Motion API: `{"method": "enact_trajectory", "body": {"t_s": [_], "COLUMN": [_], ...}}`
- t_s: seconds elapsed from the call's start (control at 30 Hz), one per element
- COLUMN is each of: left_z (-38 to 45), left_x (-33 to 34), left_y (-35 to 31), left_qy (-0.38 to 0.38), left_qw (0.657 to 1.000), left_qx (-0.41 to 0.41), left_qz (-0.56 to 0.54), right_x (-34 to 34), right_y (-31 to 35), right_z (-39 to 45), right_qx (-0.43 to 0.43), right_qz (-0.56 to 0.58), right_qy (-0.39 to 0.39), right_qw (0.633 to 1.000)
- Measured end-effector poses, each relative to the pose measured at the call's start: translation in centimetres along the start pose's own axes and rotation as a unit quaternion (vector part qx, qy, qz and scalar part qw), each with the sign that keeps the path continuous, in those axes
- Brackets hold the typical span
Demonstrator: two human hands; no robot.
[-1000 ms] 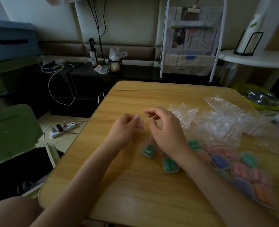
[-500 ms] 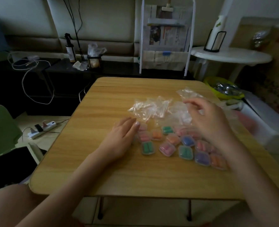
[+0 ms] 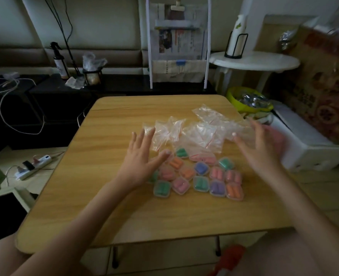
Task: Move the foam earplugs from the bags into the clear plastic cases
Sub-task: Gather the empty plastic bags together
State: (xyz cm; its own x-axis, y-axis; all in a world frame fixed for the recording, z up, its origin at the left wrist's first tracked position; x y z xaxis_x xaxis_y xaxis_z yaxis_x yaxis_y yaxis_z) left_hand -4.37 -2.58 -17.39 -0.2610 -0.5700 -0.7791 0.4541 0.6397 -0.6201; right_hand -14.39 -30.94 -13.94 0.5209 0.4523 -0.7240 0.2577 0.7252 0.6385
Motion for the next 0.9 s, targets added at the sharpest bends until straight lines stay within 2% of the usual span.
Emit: {"method": "enact_trajectory", "body": {"t_s": [0.07, 0.13, 0.2, 0.3, 0.43, 0.53, 0.63, 0.77, 0.83, 0.9], "left_z": [2.6, 5.2, 7.5, 9.8, 12.1, 13.6, 15.1, 16.4, 16.9, 17.4], "left_x": [-0.6, -0.2, 0.9, 2.5, 3.8, 4.4, 4.8, 5.6, 5.5, 4.7], "left_y": [0.0, -0.1, -0.2, -0.7, -1.5, -1.6, -1.5, -1.3, -1.0, -0.7], "left_qy": [-0.003, 0.029, 0.085, 0.150, 0.177, 0.161, 0.134, 0.121, 0.115, 0.090], "left_qw": [0.999, 0.998, 0.995, 0.987, 0.981, 0.981, 0.983, 0.980, 0.983, 0.988], "left_qx": [0.008, 0.012, 0.009, 0.027, 0.059, 0.075, 0.092, 0.120, 0.124, 0.126], "left_qz": [0.039, 0.060, 0.057, 0.058, 0.058, 0.073, 0.082, 0.104, 0.076, 0.002], "right_x": [0.6, 3.3, 6.0, 8.7, 12.2, 13.3, 14.5, 16.6, 17.3, 17.3], "right_y": [-2.4, -4.3, -4.6, -3.0, 0.4, 2.2, 3.6, 4.5, 4.9, 5.5], "right_z": [3.3, 5.3, 6.5, 7.7, 8.3, 9.0, 9.4, 10.5, 10.8, 11.0], "right_qx": [0.043, 0.064, 0.041, -0.007, -0.072, -0.108, -0.139, -0.145, -0.138, -0.134], "right_qz": [-0.102, -0.131, -0.139, -0.150, -0.100, -0.046, -0.040, -0.004, 0.060, 0.125], "right_qy": [0.046, 0.137, 0.203, 0.254, 0.330, 0.346, 0.347, 0.330, 0.339, 0.338], "right_qw": [0.993, 0.980, 0.968, 0.955, 0.936, 0.931, 0.927, 0.933, 0.929, 0.923]}}
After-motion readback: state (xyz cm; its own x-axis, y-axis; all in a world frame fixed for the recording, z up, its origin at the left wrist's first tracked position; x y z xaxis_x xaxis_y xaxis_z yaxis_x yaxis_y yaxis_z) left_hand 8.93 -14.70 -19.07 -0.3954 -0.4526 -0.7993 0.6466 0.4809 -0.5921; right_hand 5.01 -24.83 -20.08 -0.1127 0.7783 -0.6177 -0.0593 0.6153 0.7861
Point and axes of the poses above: each hand's wrist, its own z-axis towards the middle knuckle, its own x-axis out of the palm, y = z × x, the point moved 10 cm from there along z, towards the middle knuckle, and after that the axes turned 3 degrees about y, right-handed, at the moved point
